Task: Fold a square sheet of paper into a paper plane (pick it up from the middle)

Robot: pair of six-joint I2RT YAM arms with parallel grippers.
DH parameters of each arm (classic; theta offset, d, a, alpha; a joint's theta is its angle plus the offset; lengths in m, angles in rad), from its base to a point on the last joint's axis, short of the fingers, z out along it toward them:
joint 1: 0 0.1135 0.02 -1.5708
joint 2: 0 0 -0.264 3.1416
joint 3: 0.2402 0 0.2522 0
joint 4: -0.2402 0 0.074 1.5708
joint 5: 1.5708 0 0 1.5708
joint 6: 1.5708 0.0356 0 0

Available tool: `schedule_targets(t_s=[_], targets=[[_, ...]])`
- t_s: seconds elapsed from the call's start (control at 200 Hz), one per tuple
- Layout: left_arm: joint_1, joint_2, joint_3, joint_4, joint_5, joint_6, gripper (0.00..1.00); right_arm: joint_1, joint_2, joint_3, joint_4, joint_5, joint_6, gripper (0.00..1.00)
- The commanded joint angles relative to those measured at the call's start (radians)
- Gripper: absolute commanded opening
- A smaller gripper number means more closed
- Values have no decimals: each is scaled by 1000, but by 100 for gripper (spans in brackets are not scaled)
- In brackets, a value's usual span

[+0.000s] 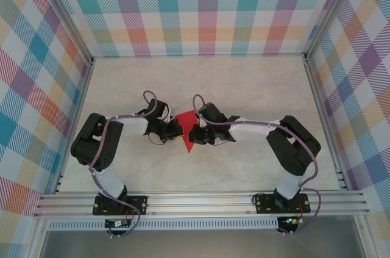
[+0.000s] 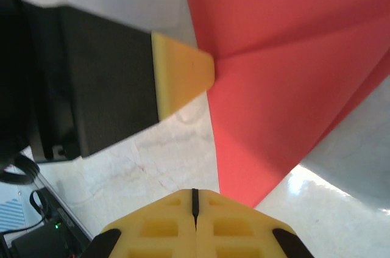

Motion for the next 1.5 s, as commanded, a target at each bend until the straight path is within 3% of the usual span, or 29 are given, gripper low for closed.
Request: schedule_targets(t_s=[0.0,0.715,1.01,1.5], targets=[[-13,13,-11,-30,-45,1,4,-13,21,36,-28,21,-32,5],[-12,11,-10,-42,-50,1,2,-66,164,49,-16,-22,28,4],[-13,-2,-12,-45,-52,4,2,-94,76,71,-10,-53,-23,5],[-13,-2,-21,-42,-54,3,1,-136,192,111,-3,-86,-56,5]])
